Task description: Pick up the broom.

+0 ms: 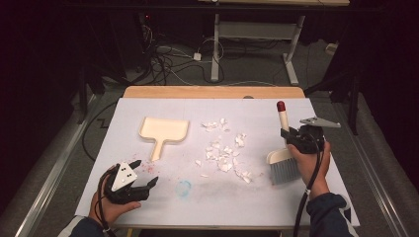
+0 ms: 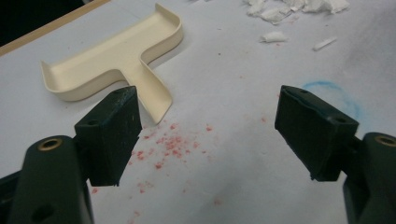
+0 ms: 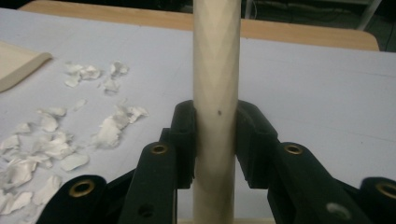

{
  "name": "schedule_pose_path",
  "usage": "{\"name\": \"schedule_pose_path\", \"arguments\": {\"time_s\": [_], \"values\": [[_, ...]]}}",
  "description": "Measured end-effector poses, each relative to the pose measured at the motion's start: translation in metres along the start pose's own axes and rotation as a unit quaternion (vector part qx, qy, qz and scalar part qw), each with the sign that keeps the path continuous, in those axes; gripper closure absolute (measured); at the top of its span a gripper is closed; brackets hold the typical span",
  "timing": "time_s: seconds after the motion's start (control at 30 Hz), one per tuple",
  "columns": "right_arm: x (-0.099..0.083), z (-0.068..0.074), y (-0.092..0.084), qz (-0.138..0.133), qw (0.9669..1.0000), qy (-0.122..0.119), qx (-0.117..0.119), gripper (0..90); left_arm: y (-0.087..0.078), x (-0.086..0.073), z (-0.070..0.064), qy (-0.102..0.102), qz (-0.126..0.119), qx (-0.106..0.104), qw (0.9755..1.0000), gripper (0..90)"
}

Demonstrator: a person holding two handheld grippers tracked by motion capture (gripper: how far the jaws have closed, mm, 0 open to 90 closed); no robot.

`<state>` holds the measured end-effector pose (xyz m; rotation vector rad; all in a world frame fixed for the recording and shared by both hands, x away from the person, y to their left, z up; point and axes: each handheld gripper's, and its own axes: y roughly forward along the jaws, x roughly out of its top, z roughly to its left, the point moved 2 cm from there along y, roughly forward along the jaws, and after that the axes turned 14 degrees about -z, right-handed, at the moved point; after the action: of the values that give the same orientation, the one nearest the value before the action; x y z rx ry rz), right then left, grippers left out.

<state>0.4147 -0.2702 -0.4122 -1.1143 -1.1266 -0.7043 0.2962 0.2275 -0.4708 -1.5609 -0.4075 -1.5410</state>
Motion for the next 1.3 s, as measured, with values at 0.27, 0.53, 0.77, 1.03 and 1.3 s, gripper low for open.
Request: {"name": "schedule_pose_path", "arguments": {"time_s": [0.27, 0.53, 0.77, 1.03, 1.3], "values": [[0.013, 0.009, -0.025, -0.051, 0.9986, -0.013, 0.005, 71.1, 0.005, 0.011, -0.001, -0.019, -0.015, -0.002, 0.9997, 22.5], [0.024, 0.015, -0.039, -0.087, 0.9960, -0.003, 0.017, 71.1, 0.021, 0.027, -0.023, -0.001, -0.019, -0.034, 0.9993, 22.5], [0.029, 0.035, -0.041, -0.111, 0.9935, -0.005, 0.028, 71.1, 0.043, 0.052, -0.058, 0.002, -0.036, -0.090, 0.9953, 23.0], [0.034, 0.076, -0.047, -0.128, 0.9892, -0.021, 0.068, 71.0, 0.070, 0.095, -0.108, -0.012, -0.082, -0.168, 0.9824, 24.3], [0.031, 0.129, -0.049, -0.145, 0.9814, -0.050, 0.115, 71.0, 0.092, 0.115, -0.127, -0.049, -0.096, -0.183, 0.9772, 29.9]]}}
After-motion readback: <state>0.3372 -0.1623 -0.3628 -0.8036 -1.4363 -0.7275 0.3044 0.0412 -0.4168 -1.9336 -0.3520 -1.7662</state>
